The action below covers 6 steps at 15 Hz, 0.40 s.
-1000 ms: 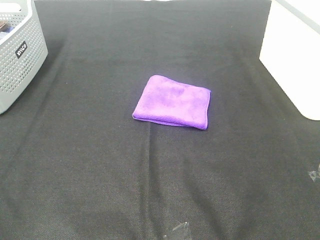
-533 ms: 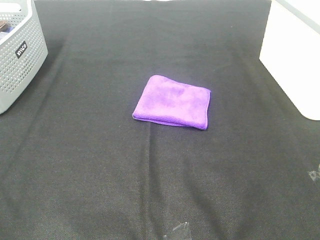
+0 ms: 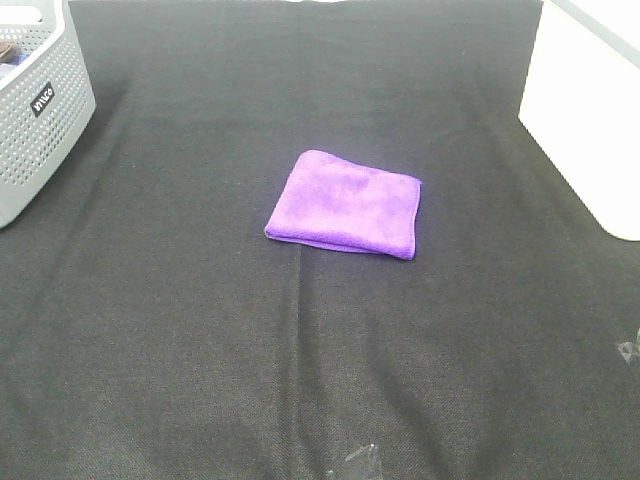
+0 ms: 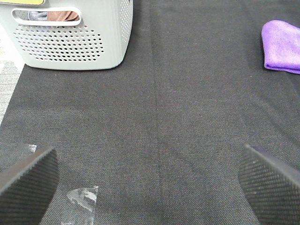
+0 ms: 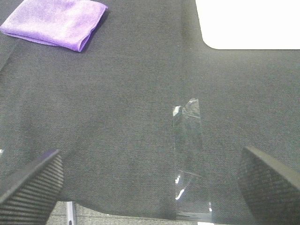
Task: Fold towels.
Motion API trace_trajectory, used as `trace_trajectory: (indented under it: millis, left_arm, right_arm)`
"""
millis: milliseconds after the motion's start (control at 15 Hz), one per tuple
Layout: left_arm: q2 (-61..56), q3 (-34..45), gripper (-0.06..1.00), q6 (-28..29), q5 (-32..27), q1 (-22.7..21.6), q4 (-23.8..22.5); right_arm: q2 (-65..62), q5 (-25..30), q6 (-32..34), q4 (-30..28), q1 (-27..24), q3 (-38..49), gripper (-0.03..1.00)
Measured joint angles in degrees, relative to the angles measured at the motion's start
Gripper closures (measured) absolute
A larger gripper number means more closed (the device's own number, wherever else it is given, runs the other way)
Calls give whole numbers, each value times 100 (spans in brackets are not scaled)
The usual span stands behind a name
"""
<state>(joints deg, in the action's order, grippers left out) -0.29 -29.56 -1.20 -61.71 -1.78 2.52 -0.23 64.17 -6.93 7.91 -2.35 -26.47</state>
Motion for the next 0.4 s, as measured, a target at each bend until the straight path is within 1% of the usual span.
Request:
trace_trajectory:
  millis: [400]
  left_arm:
    - [0,0,-4,0,0,0,0]
  right_arm:
    - [0,0,0,0,0,0,1]
